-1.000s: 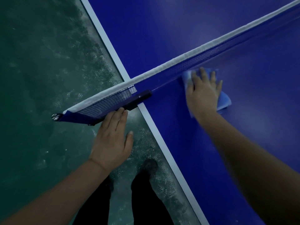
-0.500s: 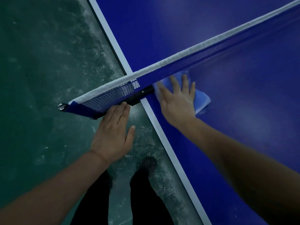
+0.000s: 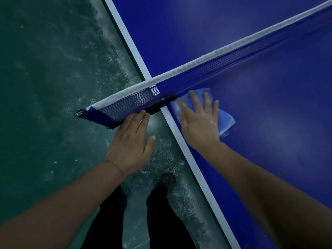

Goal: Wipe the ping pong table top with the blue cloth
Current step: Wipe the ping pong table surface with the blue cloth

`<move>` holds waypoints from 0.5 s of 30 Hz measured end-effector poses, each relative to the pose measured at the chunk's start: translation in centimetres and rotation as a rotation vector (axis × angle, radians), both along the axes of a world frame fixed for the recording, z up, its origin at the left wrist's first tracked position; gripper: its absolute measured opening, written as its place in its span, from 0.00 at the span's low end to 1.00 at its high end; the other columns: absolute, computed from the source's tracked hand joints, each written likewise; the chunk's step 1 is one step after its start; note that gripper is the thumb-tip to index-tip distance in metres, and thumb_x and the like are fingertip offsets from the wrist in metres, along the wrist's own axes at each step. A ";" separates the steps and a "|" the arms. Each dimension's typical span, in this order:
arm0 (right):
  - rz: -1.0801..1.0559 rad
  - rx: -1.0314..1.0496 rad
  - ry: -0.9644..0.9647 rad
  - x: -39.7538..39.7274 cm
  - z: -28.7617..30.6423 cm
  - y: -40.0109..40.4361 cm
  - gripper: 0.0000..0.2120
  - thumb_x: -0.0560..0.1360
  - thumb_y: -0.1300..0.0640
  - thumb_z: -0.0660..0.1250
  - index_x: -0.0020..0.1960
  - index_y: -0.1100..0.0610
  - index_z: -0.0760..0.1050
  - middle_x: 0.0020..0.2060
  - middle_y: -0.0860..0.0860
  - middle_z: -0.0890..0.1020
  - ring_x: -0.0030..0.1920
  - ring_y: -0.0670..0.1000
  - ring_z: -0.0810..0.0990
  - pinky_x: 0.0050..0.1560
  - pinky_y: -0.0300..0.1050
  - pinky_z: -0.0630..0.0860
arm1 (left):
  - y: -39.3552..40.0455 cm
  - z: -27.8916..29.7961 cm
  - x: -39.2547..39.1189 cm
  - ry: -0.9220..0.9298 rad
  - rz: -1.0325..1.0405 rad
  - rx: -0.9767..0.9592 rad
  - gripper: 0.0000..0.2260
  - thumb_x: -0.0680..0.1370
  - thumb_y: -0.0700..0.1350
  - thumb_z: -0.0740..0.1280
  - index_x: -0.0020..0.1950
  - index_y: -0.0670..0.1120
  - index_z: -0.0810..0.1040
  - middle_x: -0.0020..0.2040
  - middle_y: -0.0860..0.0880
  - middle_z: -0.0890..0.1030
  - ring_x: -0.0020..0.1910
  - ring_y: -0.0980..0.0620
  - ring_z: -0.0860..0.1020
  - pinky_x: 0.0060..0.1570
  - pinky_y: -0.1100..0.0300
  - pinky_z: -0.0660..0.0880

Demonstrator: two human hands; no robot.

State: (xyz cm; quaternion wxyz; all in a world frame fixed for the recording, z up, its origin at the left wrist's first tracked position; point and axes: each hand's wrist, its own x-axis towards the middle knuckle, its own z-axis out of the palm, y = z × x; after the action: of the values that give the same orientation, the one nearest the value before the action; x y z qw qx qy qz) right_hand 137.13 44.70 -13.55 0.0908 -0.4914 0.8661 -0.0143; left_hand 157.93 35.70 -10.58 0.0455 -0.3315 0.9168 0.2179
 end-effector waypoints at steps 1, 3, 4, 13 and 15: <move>-0.109 0.002 0.007 -0.6 0.0 -0.1 0.23 0.83 0.46 0.52 0.78 0.42 0.61 0.80 0.51 0.58 0.79 0.64 0.51 0.76 0.68 0.45 | 0.0 0.0 0.1 0.001 0.002 0.003 0.32 0.80 0.58 0.47 0.79 0.39 0.60 0.79 0.42 0.61 0.77 0.44 0.57 0.77 0.53 0.48; -0.214 0.007 0.008 0.9 -0.1 -0.5 0.24 0.82 0.47 0.51 0.78 0.42 0.61 0.80 0.52 0.57 0.79 0.64 0.51 0.76 0.68 0.45 | 0.0 -0.1 0.2 0.003 0.000 -0.002 0.33 0.80 0.59 0.46 0.79 0.40 0.59 0.79 0.43 0.59 0.77 0.45 0.55 0.76 0.56 0.44; -0.169 0.008 0.003 2.4 0.0 -0.6 0.24 0.81 0.46 0.50 0.78 0.42 0.61 0.80 0.52 0.58 0.79 0.65 0.52 0.76 0.68 0.46 | 0.0 -0.1 0.1 0.004 -0.003 -0.003 0.33 0.80 0.59 0.46 0.79 0.40 0.59 0.79 0.43 0.59 0.77 0.45 0.55 0.76 0.57 0.44; -0.190 -0.013 0.050 3.4 -0.4 -1.1 0.24 0.81 0.46 0.52 0.77 0.43 0.62 0.79 0.54 0.59 0.78 0.66 0.53 0.75 0.68 0.48 | -0.1 0.0 0.4 0.002 0.002 0.037 0.34 0.80 0.61 0.43 0.80 0.42 0.55 0.81 0.45 0.55 0.78 0.48 0.51 0.76 0.59 0.41; -0.042 -0.031 0.037 5.4 -0.6 -1.1 0.26 0.80 0.45 0.52 0.77 0.43 0.62 0.79 0.54 0.60 0.78 0.66 0.53 0.75 0.68 0.47 | -0.1 0.0 0.2 0.011 -0.004 0.021 0.34 0.80 0.61 0.43 0.80 0.41 0.57 0.80 0.44 0.57 0.78 0.46 0.53 0.75 0.59 0.42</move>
State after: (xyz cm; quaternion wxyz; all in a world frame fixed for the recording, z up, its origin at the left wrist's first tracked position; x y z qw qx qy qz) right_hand 142.57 43.56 -14.13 0.0668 -0.4747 0.8774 -0.0204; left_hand 158.15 35.57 -10.59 0.0445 -0.3279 0.9154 0.2292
